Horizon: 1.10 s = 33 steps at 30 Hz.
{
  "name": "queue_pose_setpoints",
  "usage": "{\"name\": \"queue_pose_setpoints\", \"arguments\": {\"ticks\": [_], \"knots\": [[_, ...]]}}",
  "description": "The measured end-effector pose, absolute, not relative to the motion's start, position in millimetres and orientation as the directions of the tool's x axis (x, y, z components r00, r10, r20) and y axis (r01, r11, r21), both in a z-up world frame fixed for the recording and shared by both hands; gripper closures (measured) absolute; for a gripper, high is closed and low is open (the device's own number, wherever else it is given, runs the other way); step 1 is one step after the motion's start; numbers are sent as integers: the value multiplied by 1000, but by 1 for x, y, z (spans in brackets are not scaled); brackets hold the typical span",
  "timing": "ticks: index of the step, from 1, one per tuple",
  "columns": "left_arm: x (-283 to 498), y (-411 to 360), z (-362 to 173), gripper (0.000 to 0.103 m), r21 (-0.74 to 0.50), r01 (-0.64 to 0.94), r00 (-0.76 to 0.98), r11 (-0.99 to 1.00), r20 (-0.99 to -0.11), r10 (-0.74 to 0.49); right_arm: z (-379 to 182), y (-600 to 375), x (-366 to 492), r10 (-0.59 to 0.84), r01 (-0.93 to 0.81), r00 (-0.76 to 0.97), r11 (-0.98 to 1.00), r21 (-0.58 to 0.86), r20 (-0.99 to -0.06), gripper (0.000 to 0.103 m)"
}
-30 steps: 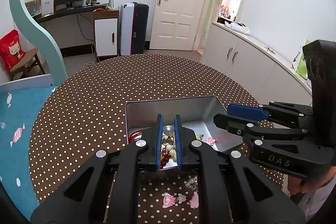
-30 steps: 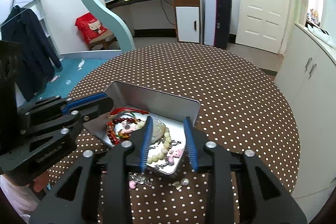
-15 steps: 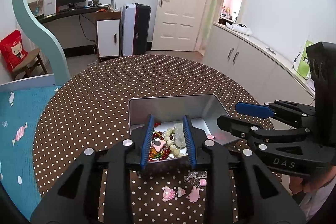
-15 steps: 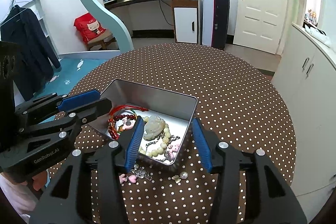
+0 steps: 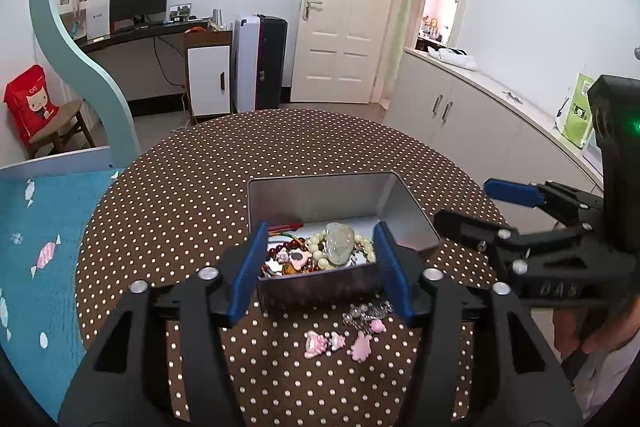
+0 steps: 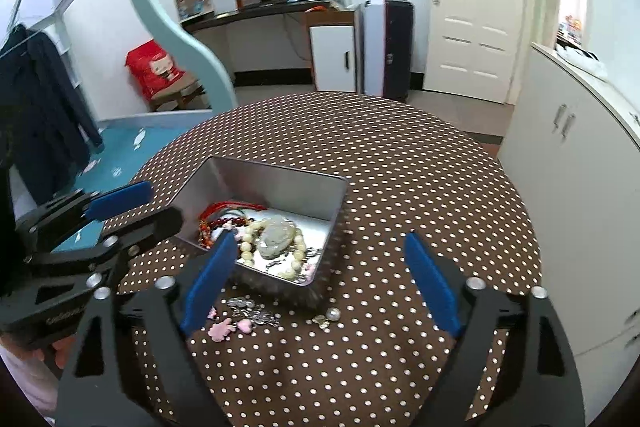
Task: Organize jewelry
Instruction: 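Open both grippers to drop the earring and charm into the box, then move both open grippers back to the remaining charms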
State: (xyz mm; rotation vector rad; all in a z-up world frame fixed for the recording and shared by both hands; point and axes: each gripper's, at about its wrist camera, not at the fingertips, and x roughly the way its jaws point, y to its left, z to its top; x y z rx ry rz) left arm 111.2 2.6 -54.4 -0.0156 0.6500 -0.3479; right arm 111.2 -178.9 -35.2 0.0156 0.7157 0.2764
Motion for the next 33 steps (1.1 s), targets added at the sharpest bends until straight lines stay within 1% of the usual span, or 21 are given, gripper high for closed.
{"name": "queue_pose_setpoints", "arguments": {"ticks": [1, 3, 5, 8, 11, 14, 18, 22, 26, 29, 30, 31, 33], "knots": [[108, 4, -54, 39, -123, 312, 742, 942, -587, -323, -35, -182, 111, 237, -223, 728, 969, 105, -643, 11], [101, 6, -53, 36, -124, 309, 745, 943, -584, -321, -36, -192, 109, 192, -158, 747, 981, 110, -637, 11], [98, 6, -52, 29, -122, 304, 747, 945, -585, -316, -38, -199, 107, 171, -120, 754, 985, 123, -634, 8], [90, 6, -53, 23, -113, 303, 748, 946, -587, -310, -45, -209, 103, 131, -74, 764, 991, 116, -632, 8], [84, 6, -59, 19, -103, 308, 740, 946, -599, -306, -58, -216, 96, 122, -52, 766, 990, 128, -632, 8], [82, 6, -68, 17, -108, 311, 723, 944, -619, -308, -69, -222, 86, 110, -24, 781, 989, 146, -614, 8], [84, 4, -84, 17, -102, 289, 702, 952, -653, -283, -78, -225, 69, 42, 28, 823, 993, 114, -566, 8], [87, 4, -100, 17, -104, 274, 680, 956, -682, -269, -83, -217, 59, -15, 22, 841, 1000, 7, -540, 8], [91, 1, -113, 17, -82, 275, 668, 958, -700, -252, -91, -201, 51, -33, -19, 848, 995, -93, -529, 8], [93, 0, -125, 18, -81, 278, 657, 957, -711, -251, -97, -193, 45, -7, -49, 856, 994, -96, -516, 8], [93, -1, -127, 23, -84, 278, 652, 957, -715, -252, -99, -192, 45, 11, -64, 852, 994, -83, -523, 8], [93, -1, -132, 30, -85, 279, 646, 957, -720, -252, -102, -191, 45, 31, -78, 847, 995, -65, -531, 8], [94, -2, -139, 35, -83, 274, 639, 958, -729, -246, -106, -189, 46, 60, -99, 837, 994, -42, -544, 8]]}}
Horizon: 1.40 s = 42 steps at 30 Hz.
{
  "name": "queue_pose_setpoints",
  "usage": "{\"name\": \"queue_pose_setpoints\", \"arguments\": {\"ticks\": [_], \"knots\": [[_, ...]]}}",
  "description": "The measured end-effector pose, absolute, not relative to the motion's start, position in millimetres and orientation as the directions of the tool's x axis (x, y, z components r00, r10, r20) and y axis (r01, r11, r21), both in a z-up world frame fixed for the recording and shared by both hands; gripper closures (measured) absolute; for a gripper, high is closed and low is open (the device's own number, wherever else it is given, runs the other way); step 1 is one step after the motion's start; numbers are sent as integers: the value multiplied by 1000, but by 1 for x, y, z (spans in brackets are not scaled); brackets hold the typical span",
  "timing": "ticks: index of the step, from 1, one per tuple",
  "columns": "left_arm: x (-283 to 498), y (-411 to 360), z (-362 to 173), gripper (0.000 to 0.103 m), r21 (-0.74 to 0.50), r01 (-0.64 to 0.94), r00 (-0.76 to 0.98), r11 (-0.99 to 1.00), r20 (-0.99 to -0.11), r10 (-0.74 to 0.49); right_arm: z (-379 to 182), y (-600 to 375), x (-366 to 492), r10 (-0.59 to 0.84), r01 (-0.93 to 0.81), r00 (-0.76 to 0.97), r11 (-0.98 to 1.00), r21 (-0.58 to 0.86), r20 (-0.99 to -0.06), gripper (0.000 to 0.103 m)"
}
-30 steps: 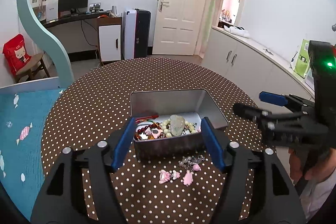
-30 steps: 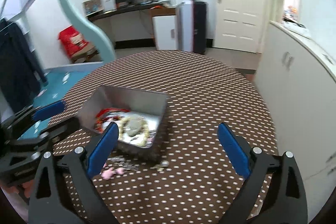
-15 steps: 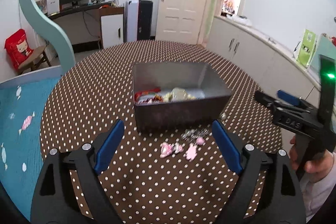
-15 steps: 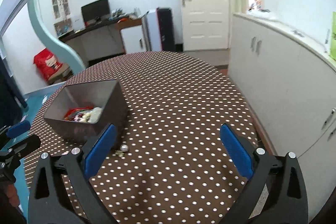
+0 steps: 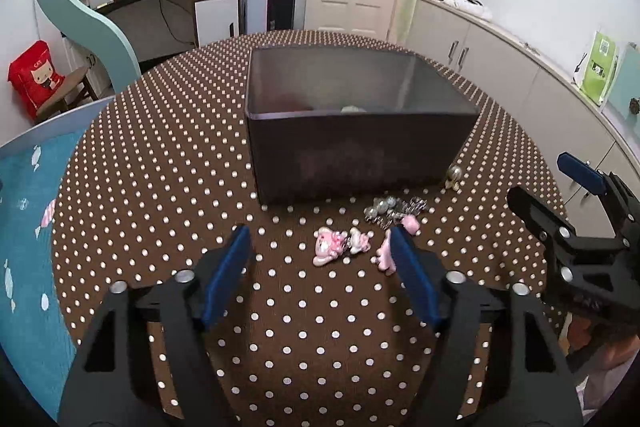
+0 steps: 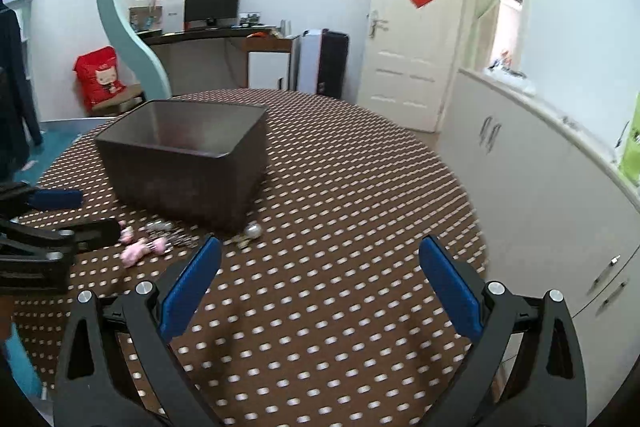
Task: Organize jewelry
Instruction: 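Move both open grippers back to the remaining charms, then grasp a pink Hello Kitty charm with the left gripper while the right gripper grasps a white bunny charm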
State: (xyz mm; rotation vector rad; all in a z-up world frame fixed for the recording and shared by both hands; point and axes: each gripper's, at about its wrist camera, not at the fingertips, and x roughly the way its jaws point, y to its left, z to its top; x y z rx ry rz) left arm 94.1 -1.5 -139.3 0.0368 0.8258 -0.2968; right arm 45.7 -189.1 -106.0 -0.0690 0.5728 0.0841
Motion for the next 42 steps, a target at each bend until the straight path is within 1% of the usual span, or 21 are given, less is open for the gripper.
{"name": "queue_pose_setpoints", "arguments": {"ticks": [2, 3, 5, 6, 8, 9, 10, 13, 16, 18, 23, 30, 32, 33, 34, 36, 38, 39, 41, 42], "knots": [[96, -1, -146, 45, -85, 266, 632, 960, -737, -240, -110, -186, 48, 74, -113, 825, 993, -35, -561, 8], [96, 0, -148, 46, -84, 262, 636, 961, -734, -237, -113, -185, 49, 76, -117, 819, 992, -36, -568, 8], [96, 0, -149, 59, -77, 265, 644, 961, -728, -236, -115, -181, 46, 83, -124, 816, 992, -33, -572, 7], [96, 0, -149, 63, -69, 261, 649, 963, -726, -227, -115, -180, 46, 88, -127, 814, 991, -29, -574, 7], [96, 1, -151, 73, -62, 248, 655, 967, -725, -214, -116, -178, 46, 94, -131, 811, 991, -22, -578, 8], [96, 2, -151, 76, -63, 240, 657, 969, -725, -210, -115, -177, 46, 103, -140, 809, 990, -19, -578, 8], [98, 5, -150, 81, -71, 227, 657, 971, -725, -207, -114, -175, 45, 119, -156, 807, 988, -16, -578, 8], [100, 12, -150, 81, -105, 221, 651, 970, -724, -227, -110, -170, 45, 155, -191, 803, 982, -2, -576, 8], [100, 16, -148, 81, -113, 219, 653, 969, -722, -231, -105, -166, 45, 207, -225, 787, 973, 42, -582, 8], [99, 18, -147, 87, -122, 222, 651, 967, -720, -241, -103, -164, 45, 236, -239, 778, 968, 72, -583, 8], [91, 26, -145, 86, -149, 234, 651, 961, -710, -268, -97, -154, 45, 313, -283, 750, 948, 145, -583, 8], [78, 40, -142, 87, -183, 246, 659, 952, -689, -303, -95, -128, 47, 359, -338, 709, 928, 155, -607, 7], [73, 48, -141, 87, -190, 238, 666, 952, -682, -303, -93, -120, 48, 380, -364, 694, 918, 157, -612, 12], [70, 52, -139, 87, -199, 240, 668, 950, -676, -310, -92, -115, 49, 386, -377, 686, 913, 153, -617, 17], [67, 53, -138, 87, -201, 241, 669, 949, -674, -313, -92, -110, 49, 388, -387, 680, 911, 145, -623, 24], [60, 59, -136, 87, -198, 243, 677, 950, -667, -312, -93, -104, 50, 392, -399, 666, 906, 141, -634, 28], [56, 63, -136, 87, -207, 245, 675, 947, -665, -320, -97, -95, 52, 383, -410, 648, 904, 123, -658, 38], [53, 66, -137, 87, -213, 243, 676, 946, -662, -323, -100, -94, 52, 378, -410, 642, 905, 117, -667, 40], [50, 69, -136, 87, -218, 247, 676, 944, -659, -329, -105, -90, 56, 372, -402, 620, 907, 128, -691, 47], [48, 71, -136, 87, -218, 248, 677, 944, -658, -330, -107, -88, 57, 367, -397, 613, 909, 129, -700, 48]]}}
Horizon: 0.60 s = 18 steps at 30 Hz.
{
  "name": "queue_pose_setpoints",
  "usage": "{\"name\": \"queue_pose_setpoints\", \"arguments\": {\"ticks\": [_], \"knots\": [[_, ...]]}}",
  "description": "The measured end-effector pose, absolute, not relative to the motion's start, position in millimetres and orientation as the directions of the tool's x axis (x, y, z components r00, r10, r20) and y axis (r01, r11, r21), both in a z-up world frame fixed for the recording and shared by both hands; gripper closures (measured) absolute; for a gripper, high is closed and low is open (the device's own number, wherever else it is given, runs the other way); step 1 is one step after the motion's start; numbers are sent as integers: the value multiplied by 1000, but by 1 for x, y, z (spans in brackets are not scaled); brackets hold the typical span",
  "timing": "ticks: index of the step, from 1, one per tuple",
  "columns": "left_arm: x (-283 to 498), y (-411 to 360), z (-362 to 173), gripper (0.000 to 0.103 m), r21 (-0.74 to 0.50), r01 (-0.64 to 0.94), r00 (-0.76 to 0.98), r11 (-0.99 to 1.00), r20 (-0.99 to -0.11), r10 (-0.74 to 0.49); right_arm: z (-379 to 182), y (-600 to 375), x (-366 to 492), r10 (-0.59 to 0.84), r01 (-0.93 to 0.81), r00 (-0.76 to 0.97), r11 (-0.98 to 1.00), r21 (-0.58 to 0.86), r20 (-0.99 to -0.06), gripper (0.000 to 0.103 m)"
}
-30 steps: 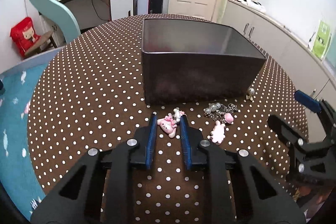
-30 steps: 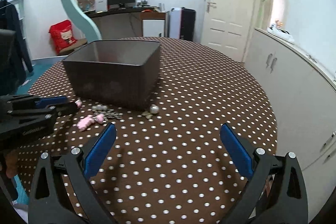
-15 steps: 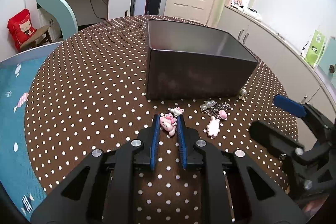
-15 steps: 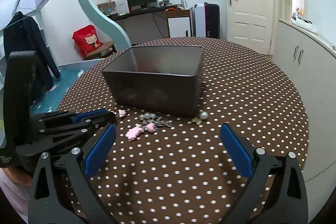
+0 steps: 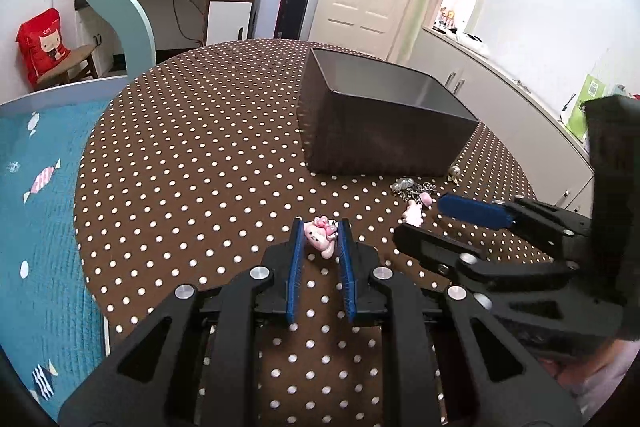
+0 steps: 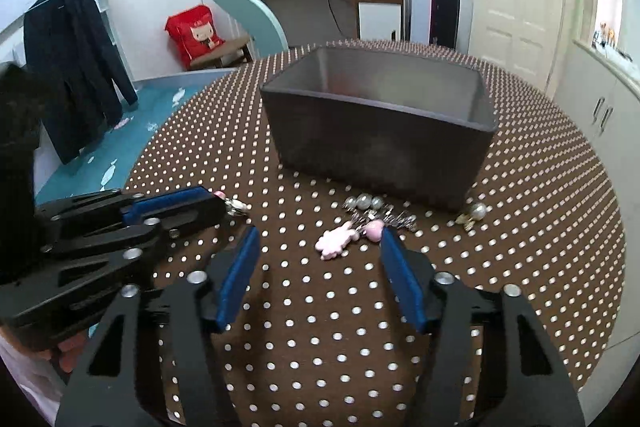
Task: Organize jewelry
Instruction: 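Grasp a pink Hello Kitty charm with the left gripper while the right gripper grasps a white bunny charm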
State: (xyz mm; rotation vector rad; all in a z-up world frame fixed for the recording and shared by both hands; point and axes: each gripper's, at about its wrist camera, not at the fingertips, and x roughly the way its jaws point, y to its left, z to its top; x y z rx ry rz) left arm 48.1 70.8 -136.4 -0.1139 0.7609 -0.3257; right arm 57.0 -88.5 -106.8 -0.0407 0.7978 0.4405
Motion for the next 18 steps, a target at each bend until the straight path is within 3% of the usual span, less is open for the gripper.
{"name": "queue_pose_setpoints", "arguments": {"ticks": [6, 9, 11, 18], "knots": [[42, 76, -139, 87, -229, 261, 671, 938, -655, -347, -111, -77, 60, 320, -376, 608, 922, 92, -727, 56], [44, 73, -139, 87, -238, 267, 666, 934, -654, -358, -111, -70, 58, 259, -369, 633, 929, 10, -730, 71], [45, 73, -139, 87, -239, 275, 665, 931, -652, -364, -112, -74, 60, 268, -376, 629, 926, 16, -730, 87], [49, 69, -134, 87, -247, 288, 664, 925, -644, -379, -112, -85, 62, 304, -369, 611, 926, 77, -731, 88]]}}
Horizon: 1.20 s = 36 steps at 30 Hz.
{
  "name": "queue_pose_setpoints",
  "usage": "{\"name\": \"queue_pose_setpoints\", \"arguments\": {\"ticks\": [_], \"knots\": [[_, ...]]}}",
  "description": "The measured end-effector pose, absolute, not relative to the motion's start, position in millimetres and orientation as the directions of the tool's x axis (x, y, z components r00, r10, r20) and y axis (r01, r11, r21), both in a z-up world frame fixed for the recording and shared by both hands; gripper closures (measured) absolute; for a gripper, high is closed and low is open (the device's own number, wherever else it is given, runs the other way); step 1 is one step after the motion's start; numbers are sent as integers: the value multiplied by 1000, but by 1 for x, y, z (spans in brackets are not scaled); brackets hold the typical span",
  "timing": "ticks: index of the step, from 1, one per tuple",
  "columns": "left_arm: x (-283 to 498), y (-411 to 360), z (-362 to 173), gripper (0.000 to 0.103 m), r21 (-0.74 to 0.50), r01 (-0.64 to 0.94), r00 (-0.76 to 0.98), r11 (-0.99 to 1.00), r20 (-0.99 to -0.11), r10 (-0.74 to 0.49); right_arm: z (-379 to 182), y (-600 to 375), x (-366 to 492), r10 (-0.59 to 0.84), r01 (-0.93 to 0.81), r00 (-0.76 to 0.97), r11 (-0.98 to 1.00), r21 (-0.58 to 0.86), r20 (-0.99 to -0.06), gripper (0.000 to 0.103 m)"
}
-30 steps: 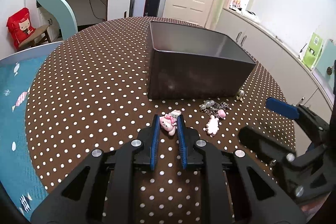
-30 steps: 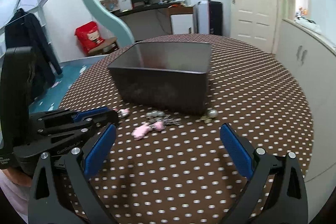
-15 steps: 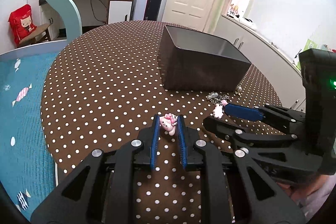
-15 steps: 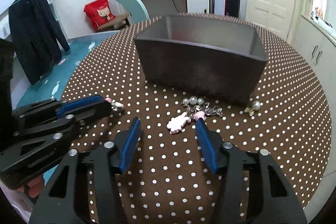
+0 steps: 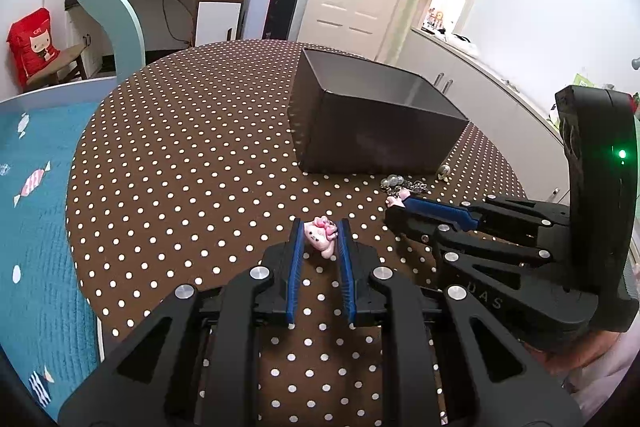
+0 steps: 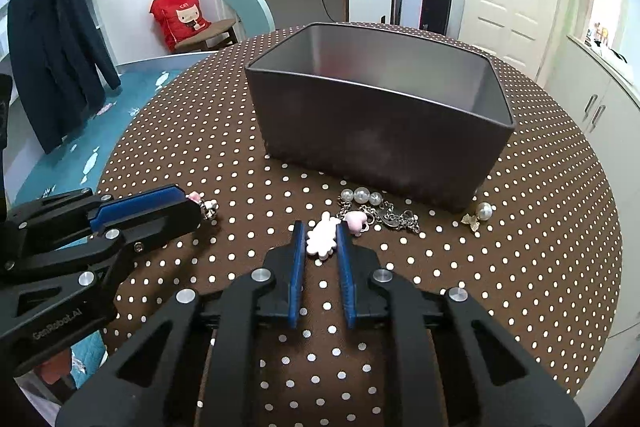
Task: Organize jewelry
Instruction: 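Grasp a pink Hello Kitty charm with the left gripper while the right gripper grasps a white bunny charm, then carry both held charms over the grey box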
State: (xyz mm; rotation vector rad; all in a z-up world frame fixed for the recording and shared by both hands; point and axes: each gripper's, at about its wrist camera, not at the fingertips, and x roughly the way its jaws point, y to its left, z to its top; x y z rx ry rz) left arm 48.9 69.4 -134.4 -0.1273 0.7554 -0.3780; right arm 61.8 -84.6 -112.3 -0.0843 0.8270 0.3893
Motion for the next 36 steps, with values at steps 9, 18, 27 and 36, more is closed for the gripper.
{"name": "queue_pose_setpoints", "arguments": {"ticks": [9, 18, 27, 36], "knots": [[51, 53, -129, 87, -248, 314, 656, 917, -641, -398, -107, -96, 64, 352, -360, 587, 920, 155, -729, 88], [60, 29, -114, 87, -207, 342, 672, 917, -628, -393, -81, -112, 57, 412, -385, 620, 901, 199, -668, 88], [74, 15, -80, 87, -197, 357, 715, 913, -571, -403, -47, -123, 61, 442, -409, 679, 891, 198, -587, 88], [106, 3, -59, 87, -184, 348, 741, 919, -546, -390, -44, -137, 90, 444, -392, 684, 893, 222, -578, 88]]}}
